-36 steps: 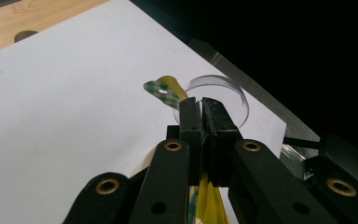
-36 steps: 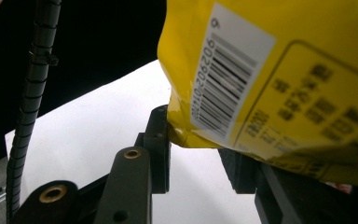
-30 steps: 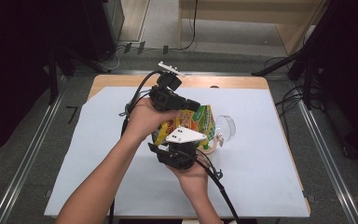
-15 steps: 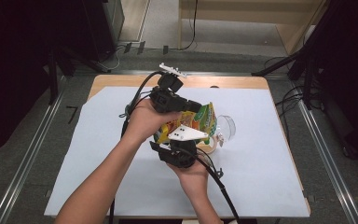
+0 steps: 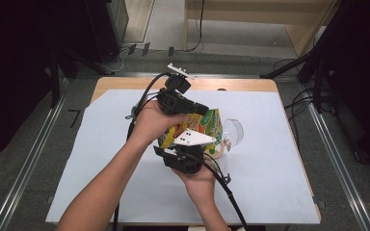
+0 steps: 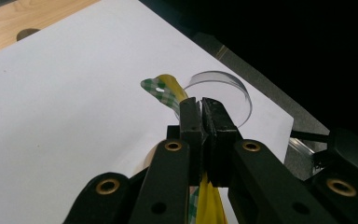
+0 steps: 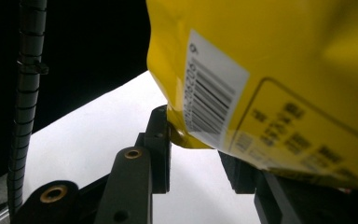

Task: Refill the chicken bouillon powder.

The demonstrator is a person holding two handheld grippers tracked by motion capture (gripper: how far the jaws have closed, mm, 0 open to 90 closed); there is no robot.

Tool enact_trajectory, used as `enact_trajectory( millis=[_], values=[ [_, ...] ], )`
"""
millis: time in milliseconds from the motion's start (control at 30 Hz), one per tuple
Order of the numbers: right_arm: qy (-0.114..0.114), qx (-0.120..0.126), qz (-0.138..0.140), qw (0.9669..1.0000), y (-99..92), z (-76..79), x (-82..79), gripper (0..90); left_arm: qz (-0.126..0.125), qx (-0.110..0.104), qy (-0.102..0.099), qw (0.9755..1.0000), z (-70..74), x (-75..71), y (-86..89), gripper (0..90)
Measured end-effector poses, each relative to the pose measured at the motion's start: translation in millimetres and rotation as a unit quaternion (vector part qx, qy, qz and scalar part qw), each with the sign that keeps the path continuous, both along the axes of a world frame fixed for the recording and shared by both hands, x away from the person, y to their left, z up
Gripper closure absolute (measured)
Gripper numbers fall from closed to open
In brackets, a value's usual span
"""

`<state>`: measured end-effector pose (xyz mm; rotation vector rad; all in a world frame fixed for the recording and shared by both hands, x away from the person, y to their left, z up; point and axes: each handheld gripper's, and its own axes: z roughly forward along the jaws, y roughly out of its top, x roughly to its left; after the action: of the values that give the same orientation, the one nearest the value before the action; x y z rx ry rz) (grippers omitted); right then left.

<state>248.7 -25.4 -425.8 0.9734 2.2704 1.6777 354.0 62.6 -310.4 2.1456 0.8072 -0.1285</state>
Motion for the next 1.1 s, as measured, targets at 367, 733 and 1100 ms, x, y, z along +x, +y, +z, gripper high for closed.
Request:
enact_trajectory(
  millis=[367,733,1100],
  values=[
    [0.003,-0.005,0.002,1.0000,0.3,-0.7,-0.5,67.4,0.000,-0.001,0.006,1.0000,-3.5,1.9,1.4,87.8],
    [-0.002,-0.010,0.003,0.9999,2.4,-2.2,-1.3,67.4,0.002,-0.007,0.005,1.0000,-4.5,-0.3,3.6,87.8],
    [-0.001,-0.008,-0.002,1.0000,2.3,-6.7,-2.3,67.4,-0.006,-0.011,0.002,0.9999,-6.4,-4.3,1.4,87.9]
  ],
)
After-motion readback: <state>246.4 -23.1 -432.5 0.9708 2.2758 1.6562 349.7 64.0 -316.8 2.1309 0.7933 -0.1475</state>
